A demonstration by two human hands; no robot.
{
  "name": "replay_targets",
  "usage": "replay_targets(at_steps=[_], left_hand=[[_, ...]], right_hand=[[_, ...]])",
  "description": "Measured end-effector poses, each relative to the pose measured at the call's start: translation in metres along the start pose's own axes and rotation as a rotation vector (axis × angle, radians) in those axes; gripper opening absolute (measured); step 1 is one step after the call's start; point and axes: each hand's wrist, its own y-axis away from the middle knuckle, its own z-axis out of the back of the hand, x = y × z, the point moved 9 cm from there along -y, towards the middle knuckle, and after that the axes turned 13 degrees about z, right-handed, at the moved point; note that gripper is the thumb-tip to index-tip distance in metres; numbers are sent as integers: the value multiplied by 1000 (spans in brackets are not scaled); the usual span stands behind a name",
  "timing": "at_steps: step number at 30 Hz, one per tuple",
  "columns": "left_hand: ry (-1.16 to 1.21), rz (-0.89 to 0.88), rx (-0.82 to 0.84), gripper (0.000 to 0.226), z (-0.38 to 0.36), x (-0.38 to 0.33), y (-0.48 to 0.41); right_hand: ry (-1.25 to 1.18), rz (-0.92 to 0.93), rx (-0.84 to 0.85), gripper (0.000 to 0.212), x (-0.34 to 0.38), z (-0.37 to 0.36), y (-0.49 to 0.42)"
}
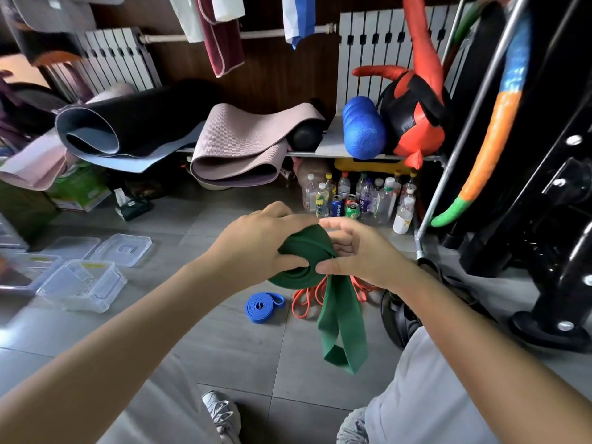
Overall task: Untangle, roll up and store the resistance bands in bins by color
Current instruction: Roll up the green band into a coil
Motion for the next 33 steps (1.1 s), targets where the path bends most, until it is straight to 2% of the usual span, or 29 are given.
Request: replay_targets(at_steps=[2, 3, 6, 7, 9, 10, 13, 17, 22, 24, 28, 30, 33], left_hand=[[164, 61, -10, 63, 5, 9, 0], [238, 88, -43, 63, 10, 14, 0], [372, 138, -169, 65, 36, 30, -1], [416, 153, -188, 64, 43, 35, -1], [528, 160, -197, 63, 53, 40, -1], [585, 155, -206, 61, 57, 42, 0], [673, 160, -267, 57, 75, 51, 2], [638, 172, -312, 59, 91, 62, 6], [584, 234, -331, 66, 86, 89, 10], [566, 260, -318, 67, 78, 98, 11], [550, 316, -297, 65, 61, 110, 15], [535, 333, -296, 65, 57, 113, 16], [483, 346, -275, 64, 52, 113, 16]], right_hand=[[-32, -76, 23, 91, -17, 3, 8], [17, -118, 66, 95, -31, 3, 16], [324, -254, 224, 74, -92, 1, 54], [377, -319, 250, 75, -121, 2, 70], [453, -451, 253, 97, -168, 3, 99], [494, -514, 264, 98, -186, 2, 109], [495, -611, 233, 67, -218, -7, 124], [390, -531, 155, 50, -226, -28, 114], [371, -517, -121, 6, -224, -13, 108], [424, -541, -212, 7, -220, -1, 108], [502, -681, -250, 11, -219, 13, 117], [528, -692, -296, 9, -214, 22, 119], [640, -750, -148, 10, -212, 20, 119]])
